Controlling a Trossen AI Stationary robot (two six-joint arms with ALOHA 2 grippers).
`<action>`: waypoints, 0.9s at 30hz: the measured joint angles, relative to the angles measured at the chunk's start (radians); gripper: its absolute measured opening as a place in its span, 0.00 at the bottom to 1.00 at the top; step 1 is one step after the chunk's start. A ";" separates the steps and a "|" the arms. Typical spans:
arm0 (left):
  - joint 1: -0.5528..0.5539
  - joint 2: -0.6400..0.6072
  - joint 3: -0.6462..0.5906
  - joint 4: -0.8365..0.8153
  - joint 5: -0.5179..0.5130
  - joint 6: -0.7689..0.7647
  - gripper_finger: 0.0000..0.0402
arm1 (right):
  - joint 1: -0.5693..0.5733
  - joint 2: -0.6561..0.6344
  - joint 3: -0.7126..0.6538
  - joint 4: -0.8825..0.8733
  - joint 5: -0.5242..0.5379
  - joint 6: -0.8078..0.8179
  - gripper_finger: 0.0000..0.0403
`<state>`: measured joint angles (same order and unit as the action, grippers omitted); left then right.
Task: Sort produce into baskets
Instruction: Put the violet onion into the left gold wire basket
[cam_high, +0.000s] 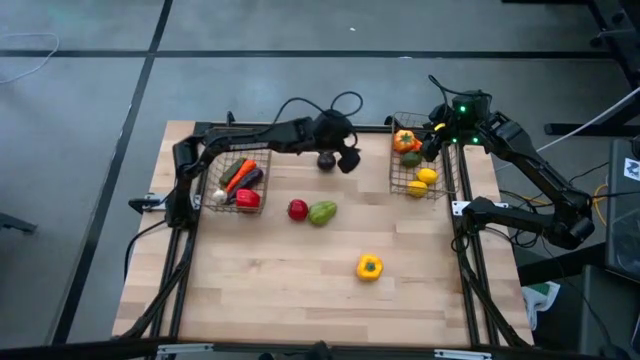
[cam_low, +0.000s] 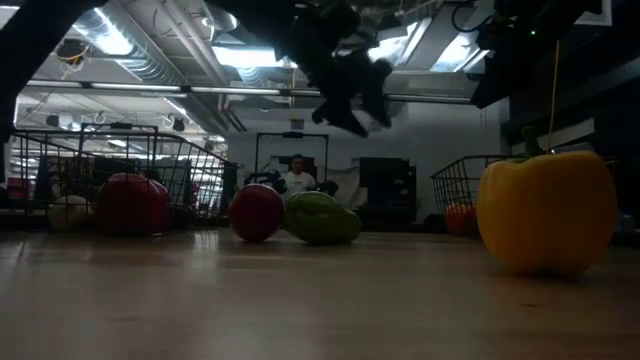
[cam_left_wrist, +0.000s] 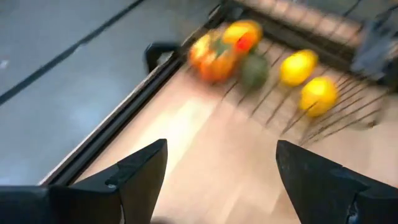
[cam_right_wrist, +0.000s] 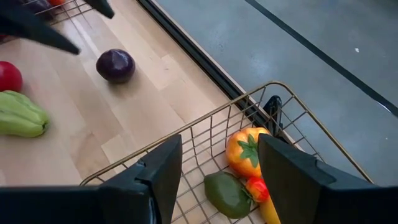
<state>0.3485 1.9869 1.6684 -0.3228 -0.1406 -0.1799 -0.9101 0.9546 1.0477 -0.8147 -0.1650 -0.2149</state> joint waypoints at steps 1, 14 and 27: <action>0.009 0.000 0.000 -0.029 0.000 0.000 0.74 | 0.000 0.000 0.000 0.000 0.000 0.000 0.52; 0.067 -0.002 -0.001 -0.347 -0.002 -0.006 0.74 | 0.000 0.000 0.000 0.000 0.000 0.000 0.52; 0.064 -0.002 -0.001 -0.347 -0.001 -0.005 0.74 | 0.000 0.000 0.000 0.000 0.000 0.000 0.52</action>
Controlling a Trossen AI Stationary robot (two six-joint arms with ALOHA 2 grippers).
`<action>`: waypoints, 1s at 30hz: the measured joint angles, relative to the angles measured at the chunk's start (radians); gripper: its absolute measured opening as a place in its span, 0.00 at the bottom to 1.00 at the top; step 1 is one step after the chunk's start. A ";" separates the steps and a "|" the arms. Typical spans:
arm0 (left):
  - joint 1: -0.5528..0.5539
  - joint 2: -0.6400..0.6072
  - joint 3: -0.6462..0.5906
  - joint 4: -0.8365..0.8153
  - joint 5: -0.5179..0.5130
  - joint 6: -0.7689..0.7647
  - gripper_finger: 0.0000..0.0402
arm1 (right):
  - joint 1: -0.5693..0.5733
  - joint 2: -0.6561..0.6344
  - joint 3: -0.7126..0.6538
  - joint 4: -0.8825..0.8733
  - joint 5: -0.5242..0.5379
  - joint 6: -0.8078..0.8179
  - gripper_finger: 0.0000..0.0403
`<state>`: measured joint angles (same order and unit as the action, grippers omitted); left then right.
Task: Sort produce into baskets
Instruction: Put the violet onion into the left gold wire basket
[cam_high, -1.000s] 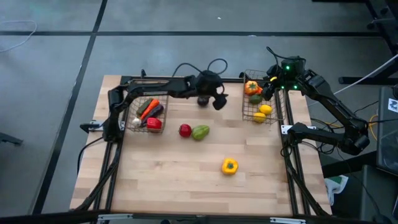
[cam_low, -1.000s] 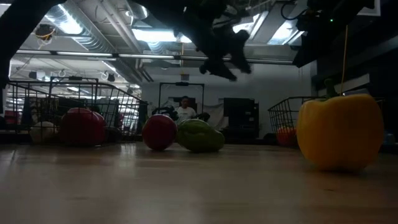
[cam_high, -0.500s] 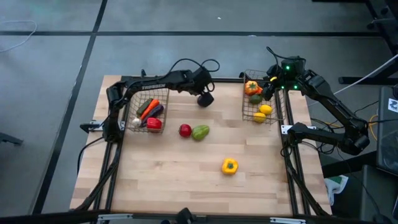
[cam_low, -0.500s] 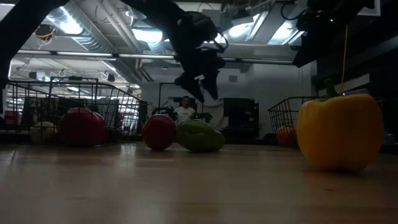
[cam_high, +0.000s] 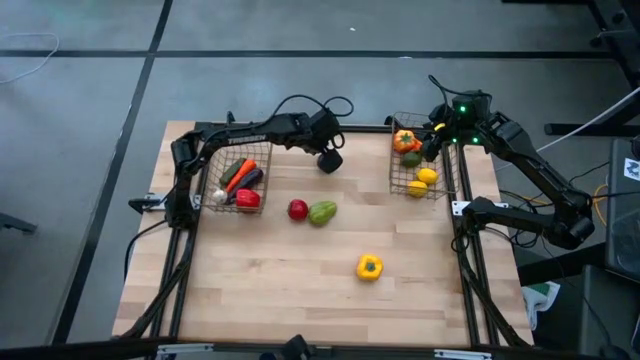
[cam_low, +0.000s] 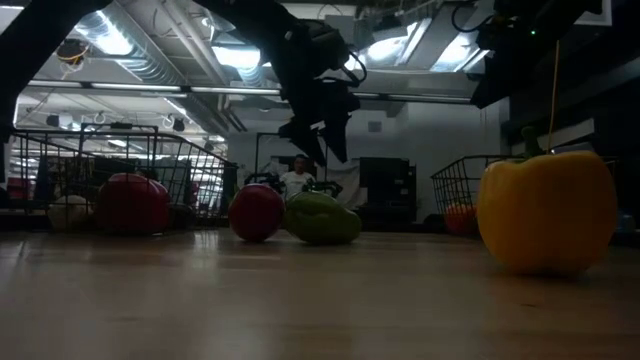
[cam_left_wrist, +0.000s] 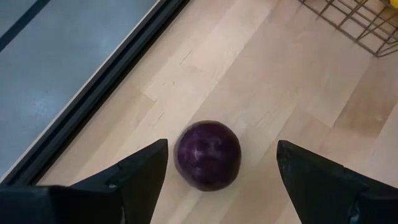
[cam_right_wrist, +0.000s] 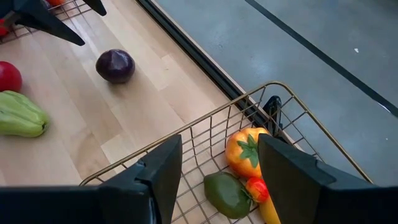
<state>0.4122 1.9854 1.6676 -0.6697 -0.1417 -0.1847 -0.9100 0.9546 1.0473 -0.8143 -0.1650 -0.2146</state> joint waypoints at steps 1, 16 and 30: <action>0.000 0.000 0.000 0.001 0.000 -0.001 0.74 | 0.000 0.000 0.000 0.000 0.000 0.000 0.52; 0.042 0.021 -0.033 0.061 0.124 -0.044 0.80 | 0.000 -0.001 0.000 0.000 0.000 0.000 0.52; 0.047 0.050 -0.048 0.076 0.103 -0.005 0.98 | 0.000 -0.001 0.000 0.000 0.000 0.000 0.52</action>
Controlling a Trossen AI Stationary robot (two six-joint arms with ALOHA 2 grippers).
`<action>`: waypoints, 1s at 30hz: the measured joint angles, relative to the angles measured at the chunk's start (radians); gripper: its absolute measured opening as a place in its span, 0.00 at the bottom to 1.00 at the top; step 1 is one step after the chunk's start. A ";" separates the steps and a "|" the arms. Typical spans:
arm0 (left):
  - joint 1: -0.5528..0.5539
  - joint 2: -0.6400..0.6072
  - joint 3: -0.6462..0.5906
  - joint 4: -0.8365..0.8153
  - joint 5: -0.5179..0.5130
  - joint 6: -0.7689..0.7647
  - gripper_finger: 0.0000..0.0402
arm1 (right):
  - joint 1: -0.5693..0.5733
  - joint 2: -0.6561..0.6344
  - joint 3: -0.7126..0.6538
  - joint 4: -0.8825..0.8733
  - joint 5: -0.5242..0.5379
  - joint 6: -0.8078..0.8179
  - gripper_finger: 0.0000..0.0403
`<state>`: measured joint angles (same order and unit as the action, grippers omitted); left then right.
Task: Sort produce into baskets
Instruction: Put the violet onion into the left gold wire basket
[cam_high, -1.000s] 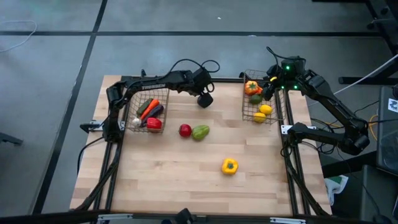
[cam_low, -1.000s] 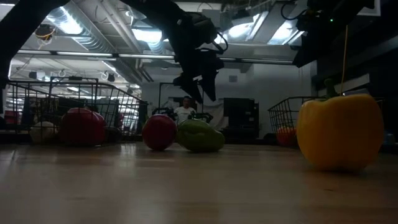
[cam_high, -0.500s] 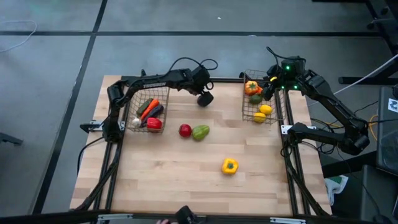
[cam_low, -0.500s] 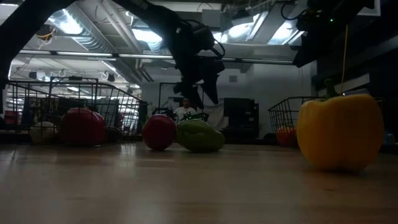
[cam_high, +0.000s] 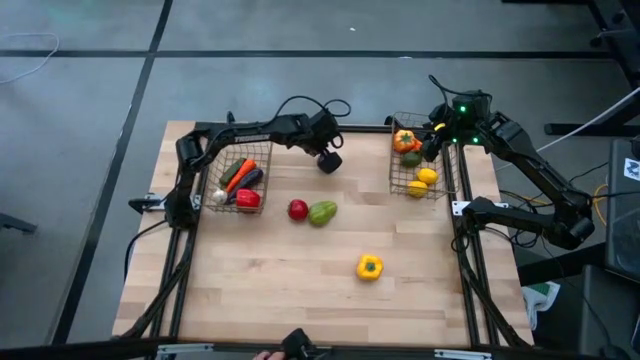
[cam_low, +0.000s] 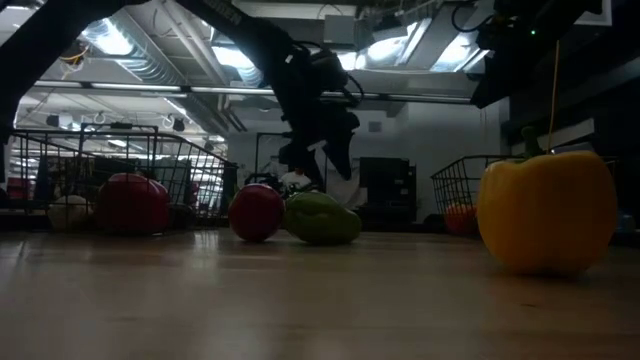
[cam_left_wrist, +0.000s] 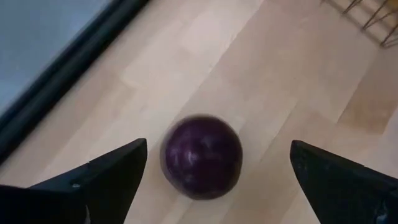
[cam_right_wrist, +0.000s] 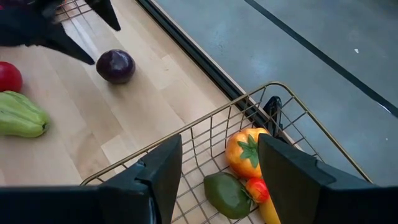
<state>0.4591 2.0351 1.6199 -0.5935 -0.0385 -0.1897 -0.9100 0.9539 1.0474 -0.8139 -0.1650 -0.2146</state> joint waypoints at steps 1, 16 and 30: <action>0.000 0.011 0.000 0.002 -0.003 -0.009 0.97 | 0.000 0.000 0.000 0.000 0.000 0.000 0.52; -0.014 0.048 -0.007 -0.011 -0.080 -0.100 0.97 | 0.000 0.000 0.000 0.000 -0.001 0.000 0.52; -0.016 0.111 -0.008 -0.016 -0.081 -0.091 0.97 | 0.000 0.000 0.000 0.001 -0.002 0.000 0.52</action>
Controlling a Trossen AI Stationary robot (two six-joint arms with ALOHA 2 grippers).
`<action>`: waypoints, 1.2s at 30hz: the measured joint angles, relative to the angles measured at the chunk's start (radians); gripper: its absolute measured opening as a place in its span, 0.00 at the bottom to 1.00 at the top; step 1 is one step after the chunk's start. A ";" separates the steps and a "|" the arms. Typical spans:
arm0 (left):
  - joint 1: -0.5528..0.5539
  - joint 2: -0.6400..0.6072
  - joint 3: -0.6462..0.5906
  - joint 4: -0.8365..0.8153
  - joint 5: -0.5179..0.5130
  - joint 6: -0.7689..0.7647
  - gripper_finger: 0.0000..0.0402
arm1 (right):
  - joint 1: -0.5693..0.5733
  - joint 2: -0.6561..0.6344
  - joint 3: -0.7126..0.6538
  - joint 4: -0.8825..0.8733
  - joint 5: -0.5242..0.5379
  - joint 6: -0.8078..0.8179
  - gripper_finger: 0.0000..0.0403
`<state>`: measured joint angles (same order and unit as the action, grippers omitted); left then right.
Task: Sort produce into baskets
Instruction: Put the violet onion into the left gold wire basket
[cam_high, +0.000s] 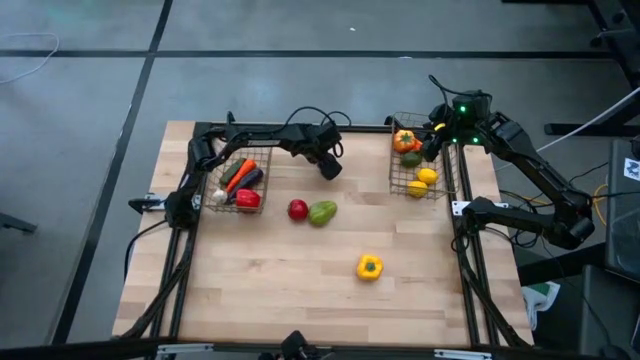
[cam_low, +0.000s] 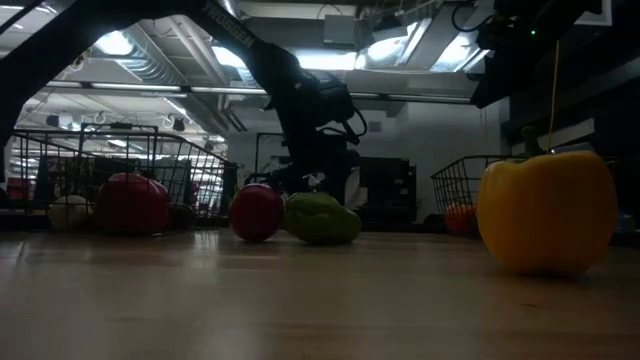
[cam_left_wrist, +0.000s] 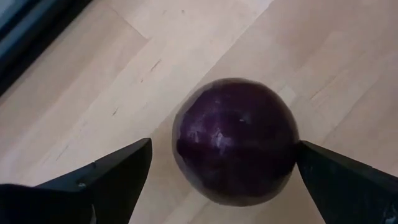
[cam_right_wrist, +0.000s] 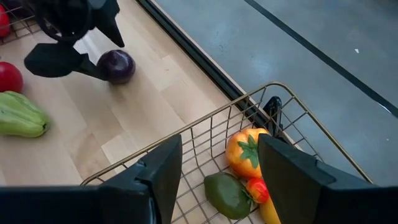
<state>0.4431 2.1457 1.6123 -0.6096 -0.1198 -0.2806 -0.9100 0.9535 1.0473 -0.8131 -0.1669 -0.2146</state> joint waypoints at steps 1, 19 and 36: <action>0.000 0.005 0.000 0.000 0.001 0.007 0.97 | 0.000 0.000 0.000 0.000 0.000 0.000 0.52; -0.008 0.028 -0.002 0.059 0.011 0.090 0.97 | 0.000 0.000 0.000 0.000 0.000 0.000 0.52; -0.013 0.046 -0.003 0.071 0.013 0.111 0.97 | 0.000 0.000 0.000 0.000 0.000 0.000 0.52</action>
<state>0.4305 2.1921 1.6093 -0.5383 -0.1068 -0.1697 -0.9103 0.9531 1.0473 -0.8131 -0.1669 -0.2146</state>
